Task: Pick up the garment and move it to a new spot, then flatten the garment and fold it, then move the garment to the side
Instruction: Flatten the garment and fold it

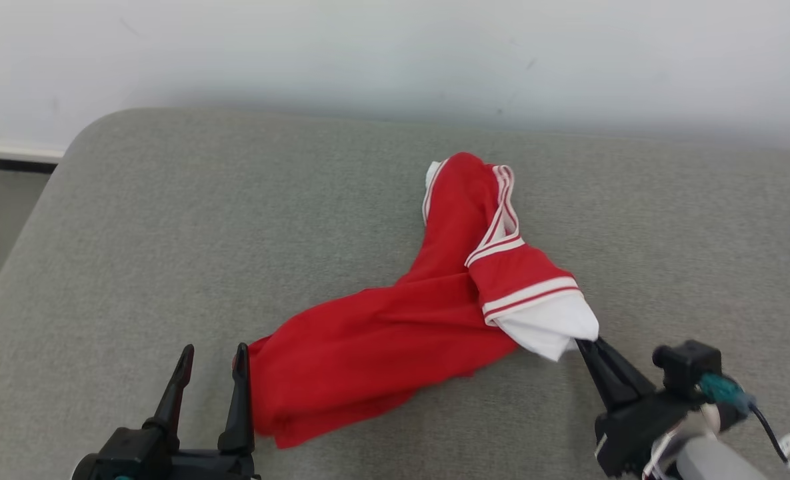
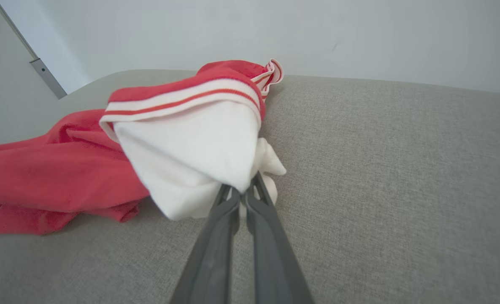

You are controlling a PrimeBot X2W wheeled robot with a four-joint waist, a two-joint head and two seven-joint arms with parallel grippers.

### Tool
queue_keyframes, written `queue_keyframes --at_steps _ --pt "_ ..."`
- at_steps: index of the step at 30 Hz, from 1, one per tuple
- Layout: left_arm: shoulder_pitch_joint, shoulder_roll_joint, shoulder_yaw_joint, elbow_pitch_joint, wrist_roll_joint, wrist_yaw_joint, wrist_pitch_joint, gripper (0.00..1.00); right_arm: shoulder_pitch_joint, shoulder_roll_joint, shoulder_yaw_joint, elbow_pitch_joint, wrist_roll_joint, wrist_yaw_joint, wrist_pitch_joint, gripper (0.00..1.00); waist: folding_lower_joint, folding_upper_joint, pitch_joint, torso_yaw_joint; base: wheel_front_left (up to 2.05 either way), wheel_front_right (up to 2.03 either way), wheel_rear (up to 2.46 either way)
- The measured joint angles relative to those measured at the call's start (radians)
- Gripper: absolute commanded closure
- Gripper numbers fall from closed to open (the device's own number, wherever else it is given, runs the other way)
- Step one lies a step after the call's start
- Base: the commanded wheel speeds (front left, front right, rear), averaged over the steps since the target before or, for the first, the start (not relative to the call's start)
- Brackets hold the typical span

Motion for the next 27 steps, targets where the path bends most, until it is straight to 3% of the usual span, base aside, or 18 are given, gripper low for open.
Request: queue_keyframes --at_steps 5,9,10,11,12,21,27 --pt "0.005 0.000 0.007 0.000 0.000 0.000 0.000 0.00 0.162 -0.011 -0.098 -0.149 0.094 0.000 0.018 1.00 0.0000 -0.0001 -0.020 -0.046 0.00 0.00 0.00" --pt "0.014 0.000 0.013 0.001 0.000 0.000 0.000 0.00 0.299 0.023 -0.191 -0.259 0.179 0.000 0.081 1.00 -0.0001 0.0000 -0.032 -0.071 0.00 0.00 0.00" --pt "0.014 0.000 0.015 0.001 0.000 0.000 0.000 0.00 0.324 0.029 -0.212 -0.269 0.183 0.000 0.094 0.82 -0.0001 -0.0001 -0.034 -0.077 0.00 0.00 0.00" --pt "0.014 0.000 0.016 0.001 -0.001 0.000 0.000 0.00 0.344 0.027 -0.231 -0.273 0.170 0.000 0.105 0.05 -0.0001 -0.0001 -0.035 -0.081 0.00 0.00 0.00" --pt "0.015 0.000 0.015 0.001 -0.002 -0.001 0.000 0.00 0.359 0.024 -0.253 -0.276 0.146 0.000 0.110 0.00 0.0000 0.0000 -0.036 -0.086 0.00 0.00 0.00" --pt "0.020 0.000 0.009 -0.004 0.002 -0.001 0.000 0.00 0.397 0.063 -0.400 -0.411 -0.090 0.000 0.119 0.00 -0.0001 -0.0001 -0.055 -0.095 0.00 0.00 0.00" --pt "0.023 0.000 0.012 -0.010 0.005 -0.001 0.000 0.00 0.377 0.091 -0.341 -0.484 -0.198 0.000 0.181 0.00 0.0000 -0.0001 -0.060 -0.087 0.00 0.00 0.00"
